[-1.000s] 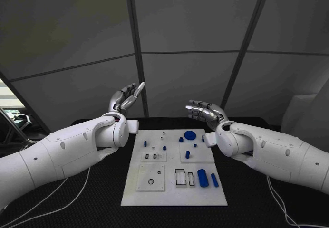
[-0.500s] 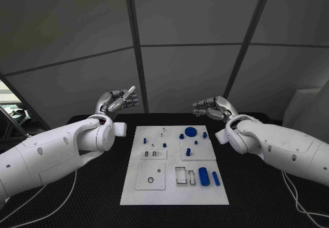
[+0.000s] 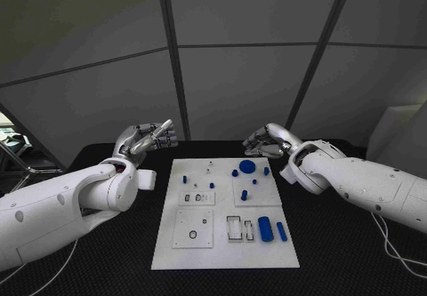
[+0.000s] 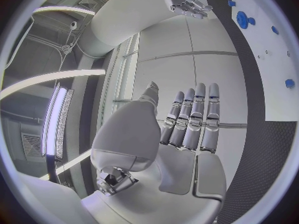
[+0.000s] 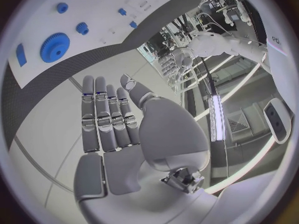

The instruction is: Assemble the parts on the task board

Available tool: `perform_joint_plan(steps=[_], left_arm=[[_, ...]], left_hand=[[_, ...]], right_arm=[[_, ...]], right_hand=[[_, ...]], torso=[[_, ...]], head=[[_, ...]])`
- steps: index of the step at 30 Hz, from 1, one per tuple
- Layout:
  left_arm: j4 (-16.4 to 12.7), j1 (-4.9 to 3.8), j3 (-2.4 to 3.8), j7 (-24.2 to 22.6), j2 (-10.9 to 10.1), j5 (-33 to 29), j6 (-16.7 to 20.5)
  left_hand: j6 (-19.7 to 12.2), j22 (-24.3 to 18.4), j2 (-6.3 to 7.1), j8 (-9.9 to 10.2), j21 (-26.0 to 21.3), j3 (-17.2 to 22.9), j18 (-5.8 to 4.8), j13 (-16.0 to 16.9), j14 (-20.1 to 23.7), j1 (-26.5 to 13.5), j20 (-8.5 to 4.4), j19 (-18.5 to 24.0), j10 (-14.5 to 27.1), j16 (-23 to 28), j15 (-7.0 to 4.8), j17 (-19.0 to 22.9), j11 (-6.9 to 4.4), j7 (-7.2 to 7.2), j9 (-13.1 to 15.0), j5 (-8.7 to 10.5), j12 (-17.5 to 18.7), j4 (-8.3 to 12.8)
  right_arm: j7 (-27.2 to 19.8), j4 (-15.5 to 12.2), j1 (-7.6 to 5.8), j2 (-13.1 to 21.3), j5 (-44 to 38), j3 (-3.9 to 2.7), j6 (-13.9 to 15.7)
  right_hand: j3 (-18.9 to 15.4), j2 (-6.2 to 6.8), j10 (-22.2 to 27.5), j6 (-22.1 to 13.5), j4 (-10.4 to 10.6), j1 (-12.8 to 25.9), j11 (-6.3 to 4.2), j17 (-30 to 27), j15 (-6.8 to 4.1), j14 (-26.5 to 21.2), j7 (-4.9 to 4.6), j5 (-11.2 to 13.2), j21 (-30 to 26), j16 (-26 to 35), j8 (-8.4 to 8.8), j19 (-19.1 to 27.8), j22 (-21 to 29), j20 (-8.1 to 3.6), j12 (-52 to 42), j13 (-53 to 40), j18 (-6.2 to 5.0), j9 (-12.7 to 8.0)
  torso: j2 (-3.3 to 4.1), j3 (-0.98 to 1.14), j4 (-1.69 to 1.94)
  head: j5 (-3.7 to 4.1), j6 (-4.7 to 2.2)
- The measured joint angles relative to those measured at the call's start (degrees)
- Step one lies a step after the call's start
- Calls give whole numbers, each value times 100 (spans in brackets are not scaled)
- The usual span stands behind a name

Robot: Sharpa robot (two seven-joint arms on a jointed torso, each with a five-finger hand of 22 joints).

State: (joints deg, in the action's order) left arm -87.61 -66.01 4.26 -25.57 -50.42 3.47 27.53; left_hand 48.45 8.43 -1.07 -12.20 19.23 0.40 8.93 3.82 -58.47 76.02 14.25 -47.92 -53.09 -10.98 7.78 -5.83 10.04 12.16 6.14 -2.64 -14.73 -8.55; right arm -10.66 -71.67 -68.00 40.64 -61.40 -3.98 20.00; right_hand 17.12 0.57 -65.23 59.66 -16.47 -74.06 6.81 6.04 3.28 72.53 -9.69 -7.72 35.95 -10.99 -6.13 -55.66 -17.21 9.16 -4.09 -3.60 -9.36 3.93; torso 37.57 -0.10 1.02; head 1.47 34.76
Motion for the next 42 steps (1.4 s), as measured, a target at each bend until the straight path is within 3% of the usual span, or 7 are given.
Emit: perform_joint_plan(steps=[4,6,10,15,19,21,42], left_arm=[[-244,16,0,16,-102,36,-37],[-386,21,0,26,-157,52,-57],[-571,24,1,43,-219,73,-93],[-706,25,6,62,-260,88,-132],[-753,25,11,74,-266,94,-154],[-775,25,13,83,-273,96,-165],[-791,14,26,128,-295,109,-224]], left_hand=[[0,-6,0,0,0,0,8,0,0,0,-13,-13,0,22,0,1,0,0,-4,0,0,27],[0,-6,0,21,0,0,312,0,0,0,-21,-21,0,33,0,6,0,0,-4,0,0,27],[0,-6,0,20,0,-18,304,0,0,0,-21,-21,0,54,0,9,0,0,-10,0,34,45],[-1,-11,0,40,0,-18,2,0,17,0,0,-41,1,65,17,14,1,0,-10,0,34,45],[-1,-14,0,40,0,-34,12,0,20,0,0,-41,1,91,21,14,1,1,-16,0,34,61],[-1,-15,0,40,0,-34,311,1,20,0,0,-41,1,100,20,14,1,0,-16,0,34,61],[-1,-15,0,40,0,-33,301,1,21,0,0,-41,2,100,21,19,2,1,-15,0,64,59]], right_arm=[[351,-82,-35,-9,-792,0,-199],[555,-131,-53,-21,-1219,0,-301],[881,-204,-112,-74,-1877,2,-451],[1191,-218,-190,-175,-2461,0,-586],[1342,-209,-217,-231,-2730,-1,-658],[1418,-202,-227,-258,-2856,-1,-688],[1776,65,-259,-580,-3270,2,-1026]], right_hand=[[212,265,-390,327,5,175,-211,658,-374,1089,163,0,1225,-885,155,-664,-662,-356,41,0,-47,0],[328,326,-388,374,3,236,-212,1033,-419,1134,202,0,1690,-1418,216,-867,-1135,-387,41,-2,-47,-3],[467,434,-287,406,12,344,-237,1623,-430,1143,184,0,2740,-2250,219,-1392,-2539,-387,41,-2,103,-3],[580,455,-201,420,19,365,-190,2676,-387,1140,170,0,3612,-3434,219,-1792,-3785,-327,41,-5,229,-3],[586,477,-201,419,25,387,-190,3066,-387,1140,170,0,3818,-3829,219,-1869,-4098,-312,41,-5,318,-3],[601,477,-179,404,10,387,-168,3226,-367,1161,155,0,3907,-3998,219,-1914,-4226,-305,41,-5,317,-3],[632,477,-88,282,11,387,-159,4034,-347,1140,120,1,4299,-4834,243,-2137,-4884,-272,41,-4,406,-16]], torso=[[116,-5,36],[172,-9,55],[270,-16,88],[373,-23,114],[428,-27,127],[449,-28,133],[510,-31,171]], head=[[51,-38],[73,-57],[104,-82],[134,-103],[151,-110],[160,-110],[186,-66]])
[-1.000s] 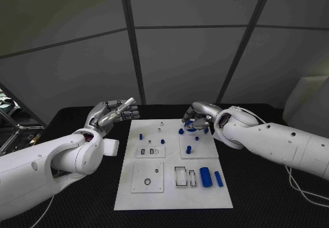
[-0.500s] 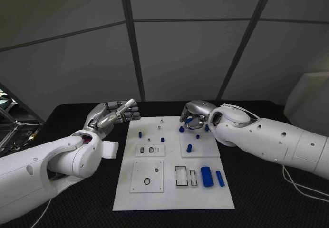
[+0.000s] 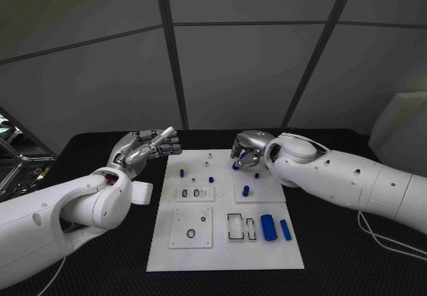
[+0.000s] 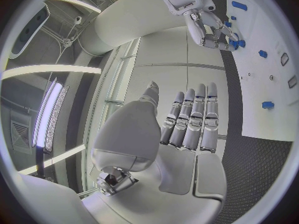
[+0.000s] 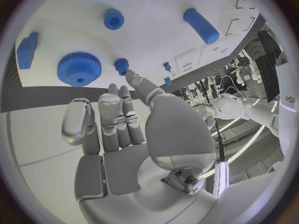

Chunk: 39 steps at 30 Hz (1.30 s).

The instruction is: Assemble the parts on the task board

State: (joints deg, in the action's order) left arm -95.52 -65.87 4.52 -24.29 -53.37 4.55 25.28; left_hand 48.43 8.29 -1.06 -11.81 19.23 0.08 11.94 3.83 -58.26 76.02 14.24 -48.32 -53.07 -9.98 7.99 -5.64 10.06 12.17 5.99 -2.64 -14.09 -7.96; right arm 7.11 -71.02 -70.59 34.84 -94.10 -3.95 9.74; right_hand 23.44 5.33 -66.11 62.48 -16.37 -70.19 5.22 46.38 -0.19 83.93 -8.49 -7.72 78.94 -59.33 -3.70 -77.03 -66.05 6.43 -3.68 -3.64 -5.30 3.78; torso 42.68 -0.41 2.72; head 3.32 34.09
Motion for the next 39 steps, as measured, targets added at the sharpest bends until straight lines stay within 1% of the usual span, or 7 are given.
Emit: perform_joint_plan(steps=[27,28,30,32,33,34,39], left_arm=[[15,-7,3,17,-3,5,-37],[14,-8,3,18,-5,5,-39],[13,-9,3,19,-7,6,-42],[13,-9,3,22,-7,6,-44],[13,-9,3,24,-7,6,-45],[13,-10,3,25,-8,6,-47],[19,-12,4,31,-12,6,-55]], left_hand=[[0,-6,0,23,0,-15,-2,0,0,0,0,0,0,22,0,4,0,0,-6,0,0,15],[0,-6,0,23,0,-15,-279,0,0,0,0,0,1,42,0,4,0,0,-6,0,0,15],[0,-11,0,23,0,-15,-346,0,13,0,0,1,1,44,13,4,1,0,-5,0,0,15],[3,-11,-2,23,0,-16,-340,0,20,2,0,1,1,44,20,5,0,3,-6,0,22,16],[20,-13,-25,23,0,-31,-261,0,20,25,0,1,-12,54,20,10,13,20,-11,0,36,31],[20,-17,-24,23,0,-31,10,0,20,23,0,1,-19,67,20,10,20,21,-12,0,37,31],[20,-17,-38,49,0,-31,3,1,20,38,0,1,-19,67,20,10,20,21,-12,0,37,31]], right_arm=[[68,221,-1,-178,-40,3,-459],[68,226,-1,-180,-41,3,-477],[69,239,-1,-186,-41,3,-502],[72,250,-1,-196,-42,2,-528],[73,253,-2,-199,-42,2,-538],[74,257,-2,-200,-42,2,-545],[78,272,-5,-202,-44,0,-560]], right_hand=[[89,-94,-24,0,56,88,-23,288,0,0,0,0,178,-325,-1,-101,-265,20,0,-12,-1,1],[105,-124,-42,0,72,58,-25,308,0,0,0,0,178,-341,-1,-120,-291,1,0,-12,-1,1],[113,-159,-64,15,80,82,-20,342,0,0,14,0,205,-378,-1,-121,-331,1,0,-12,90,1],[147,-186,-86,22,79,59,-39,369,0,0,21,0,208,-410,-1,-121,-355,0,0,-12,90,1],[185,-226,-109,22,76,54,-21,381,0,0,21,0,231,-423,-1,-154,-370,-6,0,-12,91,1],[199,-251,-129,22,72,39,-43,400,0,0,21,0,244,-447,-1,-162,-389,1,0,-11,91,1],[273,-337,-262,65,79,29,-71,520,-1,0,64,7,318,-575,-1,-247,-552,-21,3,-12,90,13]], torso=[[8,1,19],[8,1,20],[9,0,23],[9,0,24],[9,0,25],[9,-1,26],[9,-4,30]], head=[[9,80],[13,80],[15,91],[15,102],[15,112],[16,118],[16,130]])
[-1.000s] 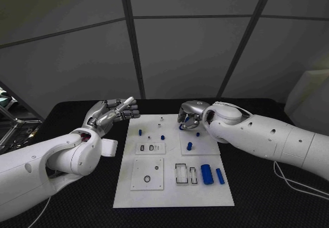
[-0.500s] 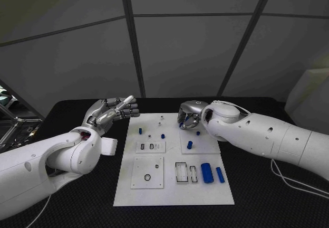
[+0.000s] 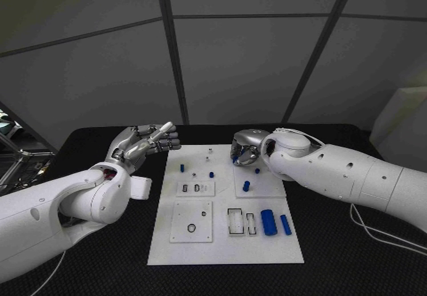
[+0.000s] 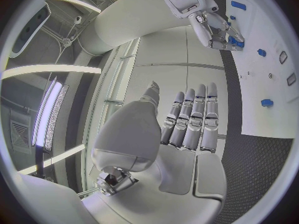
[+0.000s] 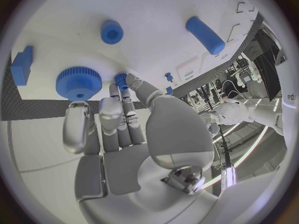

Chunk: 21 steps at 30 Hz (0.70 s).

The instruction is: Assemble the parts on the task board

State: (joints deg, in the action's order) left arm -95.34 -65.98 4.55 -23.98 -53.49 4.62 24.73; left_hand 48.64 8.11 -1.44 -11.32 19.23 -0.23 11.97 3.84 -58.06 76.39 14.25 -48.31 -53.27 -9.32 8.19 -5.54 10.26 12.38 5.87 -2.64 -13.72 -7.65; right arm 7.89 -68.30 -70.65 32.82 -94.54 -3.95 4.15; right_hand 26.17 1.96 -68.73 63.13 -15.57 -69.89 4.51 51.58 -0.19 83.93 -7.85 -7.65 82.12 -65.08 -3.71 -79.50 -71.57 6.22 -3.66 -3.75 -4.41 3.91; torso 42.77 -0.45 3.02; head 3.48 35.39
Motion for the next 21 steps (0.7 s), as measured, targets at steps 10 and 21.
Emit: perform_joint_plan(steps=[10,21], left_arm=[[24,-3,1,16,-9,0,-27],[66,-11,1,31,7,1,-40]], left_hand=[[0,-9,-1,2,0,7,-1,0,0,1,0,0,0,32,0,0,0,0,-7,0,12,25],[0,-14,-30,20,0,0,-3,0,0,30,0,0,0,32,0,4,0,0,-12,0,30,32]], right_arm=[[-42,-184,4,100,-1,3,361],[-131,-29,2,-187,32,0,1042]], right_hand=[[231,-103,-141,100,-76,-92,-22,136,0,0,21,25,148,-149,0,-130,-282,-50,20,-25,89,11],[290,-103,-162,120,-86,-92,-1,168,0,0,41,23,173,-180,0,-150,-328,-70,11,-23,88,10]], torso=[[-7,-3,9],[-5,-10,23]], head=[[-15,-10],[-40,-80]])
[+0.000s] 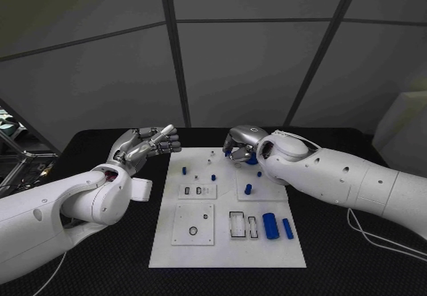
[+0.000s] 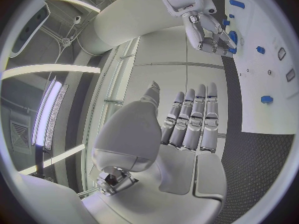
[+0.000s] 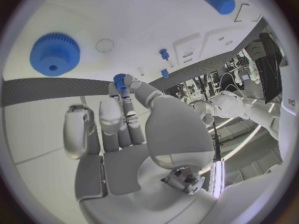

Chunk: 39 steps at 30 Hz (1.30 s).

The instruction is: Assemble the parts on the task board

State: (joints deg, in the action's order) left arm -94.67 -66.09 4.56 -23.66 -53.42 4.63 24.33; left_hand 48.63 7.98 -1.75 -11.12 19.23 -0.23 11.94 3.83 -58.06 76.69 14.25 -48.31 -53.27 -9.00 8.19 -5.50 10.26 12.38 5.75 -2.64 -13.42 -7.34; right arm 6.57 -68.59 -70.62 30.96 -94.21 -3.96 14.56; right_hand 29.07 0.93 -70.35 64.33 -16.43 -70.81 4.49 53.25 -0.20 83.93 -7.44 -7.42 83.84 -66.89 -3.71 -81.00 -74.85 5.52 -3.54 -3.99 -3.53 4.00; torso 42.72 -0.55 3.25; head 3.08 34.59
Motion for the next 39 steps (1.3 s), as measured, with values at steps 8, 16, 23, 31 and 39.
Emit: perform_joint_plan(steps=[8,16,23,31,39], left_arm=[[32,-13,0,7,38,0,-8],[50,-32,0,12,75,1,-14],[48,-49,2,15,85,1,-18],[50,-58,2,20,104,2,-22],[54,-65,2,25,111,2,-25]], left_hand=[[0,0,0,-1,0,0,-1,0,0,0,0,0,0,0,0,0,0,0,0,0,0,0],[0,1,0,-1,0,0,-3,0,0,0,0,0,0,0,0,-1,0,0,0,0,0,0],[0,1,0,-1,0,0,-334,0,0,0,0,0,0,0,0,-1,0,0,1,0,0,0],[0,-8,0,-2,0,0,2,0,0,0,0,0,0,35,0,-1,0,0,1,0,0,0],[0,-7,0,-2,0,0,1,0,0,0,0,0,0,35,0,-1,0,0,1,0,0,0]], right_arm=[[-108,462,-10,-418,44,0,287],[-227,863,-18,-785,88,-1,330],[-289,1063,-20,-944,107,-1,320],[-323,1241,-21,-1088,116,1,231],[-315,1433,-21,-1182,115,2,119]], right_hand=[[45,24,0,0,-1,-23,0,11,0,0,0,-9,0,-29,0,0,0,0,1,4,-1,0],[63,25,0,0,16,-22,0,21,0,0,0,-9,0,-29,0,0,-5,0,7,13,-1,-1],[78,26,0,0,2,-22,0,21,0,0,0,-8,0,-52,0,1,-4,0,12,13,-1,-1],[103,27,0,0,24,-21,-1,21,0,0,0,-6,0,-51,0,1,18,0,29,21,-1,-1],[135,50,0,0,24,3,0,12,0,0,0,-1,0,-51,0,1,40,0,35,29,-2,-2]], torso=[[7,-4,13],[10,-3,13],[11,-2,7],[10,-1,4],[6,-1,1]], head=[[-24,7],[-54,7],[-72,4],[-88,24],[-89,24]])
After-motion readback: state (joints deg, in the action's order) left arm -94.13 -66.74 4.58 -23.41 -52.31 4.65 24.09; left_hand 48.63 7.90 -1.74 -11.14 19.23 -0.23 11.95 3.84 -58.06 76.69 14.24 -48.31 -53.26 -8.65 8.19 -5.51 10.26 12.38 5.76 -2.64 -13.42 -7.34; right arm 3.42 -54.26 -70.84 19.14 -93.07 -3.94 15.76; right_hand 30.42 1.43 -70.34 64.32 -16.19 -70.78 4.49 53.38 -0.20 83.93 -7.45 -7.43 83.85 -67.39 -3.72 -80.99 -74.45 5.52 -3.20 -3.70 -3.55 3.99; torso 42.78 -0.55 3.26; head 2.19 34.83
